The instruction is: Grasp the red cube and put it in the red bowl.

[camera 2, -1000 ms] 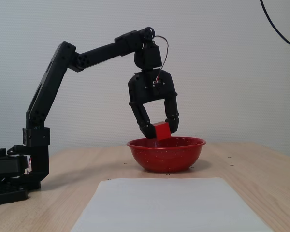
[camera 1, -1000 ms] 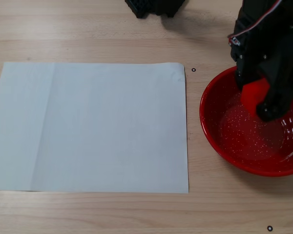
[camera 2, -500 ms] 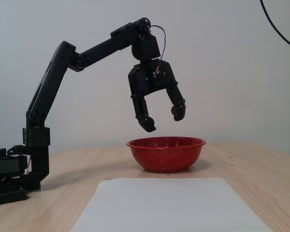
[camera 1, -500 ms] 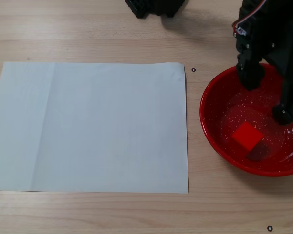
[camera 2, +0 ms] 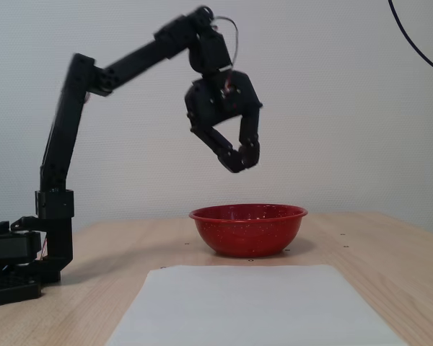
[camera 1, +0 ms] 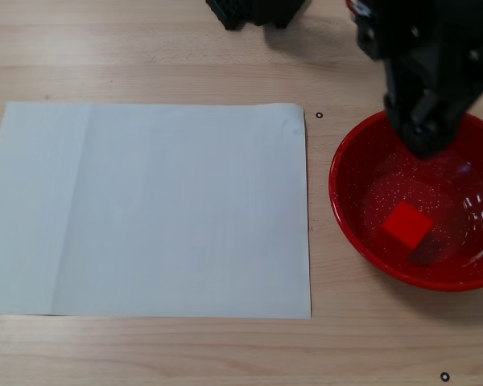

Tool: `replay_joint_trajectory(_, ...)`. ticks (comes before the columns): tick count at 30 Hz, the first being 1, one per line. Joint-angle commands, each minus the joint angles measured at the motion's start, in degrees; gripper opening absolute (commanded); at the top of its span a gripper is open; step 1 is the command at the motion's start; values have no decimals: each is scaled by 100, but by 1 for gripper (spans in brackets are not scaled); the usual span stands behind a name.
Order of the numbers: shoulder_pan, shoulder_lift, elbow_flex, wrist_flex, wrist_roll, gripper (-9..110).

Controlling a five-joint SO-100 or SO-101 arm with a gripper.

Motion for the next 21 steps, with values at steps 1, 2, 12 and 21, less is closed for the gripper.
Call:
replay_joint_trajectory(1, -158, 1063, 114, -264, 176, 0)
replay_joint_trajectory(2, -220, 1239, 352, -387, 211, 0)
replay_joint_trajectory(12, -1274, 3261, 3322, -1934, 264, 0)
replay_joint_trajectory(21, -1696, 5546, 6926, -4069, 686, 0)
